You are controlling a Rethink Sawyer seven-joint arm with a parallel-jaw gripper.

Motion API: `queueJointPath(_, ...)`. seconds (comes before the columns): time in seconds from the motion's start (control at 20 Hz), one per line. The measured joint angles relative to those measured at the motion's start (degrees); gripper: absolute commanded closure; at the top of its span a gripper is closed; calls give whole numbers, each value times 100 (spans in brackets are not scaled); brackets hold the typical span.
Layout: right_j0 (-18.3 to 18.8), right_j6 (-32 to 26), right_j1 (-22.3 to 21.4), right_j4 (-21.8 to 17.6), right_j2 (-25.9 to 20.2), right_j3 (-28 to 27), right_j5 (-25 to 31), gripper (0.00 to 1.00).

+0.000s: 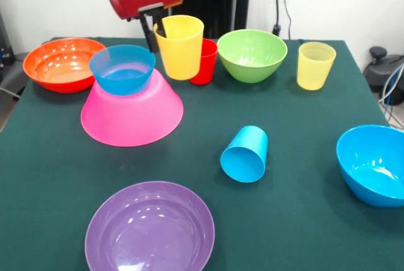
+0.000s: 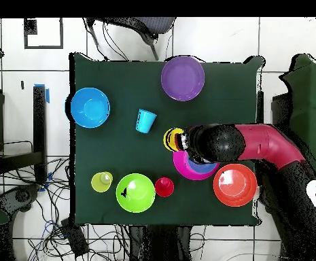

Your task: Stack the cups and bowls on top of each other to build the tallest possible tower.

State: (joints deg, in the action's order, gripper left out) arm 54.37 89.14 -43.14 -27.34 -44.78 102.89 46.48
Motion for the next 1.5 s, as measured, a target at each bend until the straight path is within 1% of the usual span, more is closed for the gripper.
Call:
queueJointPath(0.15,-11,0,1,48,-44,-1,0,100)
queueJointPath(0.35,-128,0,45,45,-37,-33,0,100)
queueJointPath(0.55,-327,0,211,34,-7,-134,-43,100)
queueJointPath(0.6,-454,0,329,6,31,-204,-144,100)
queueJointPath(0.75,-581,0,437,-34,86,-275,-258,100)
queueJointPath(1.0,-881,0,724,-130,238,-459,-669,100)
queueJointPath(1.15,-997,0,868,-168,304,-544,-862,100)
queueJointPath(1.3,-1092,0,1008,-172,378,-633,-973,100)
queueJointPath(1.5,-1188,0,1180,-174,512,-727,-974,100)
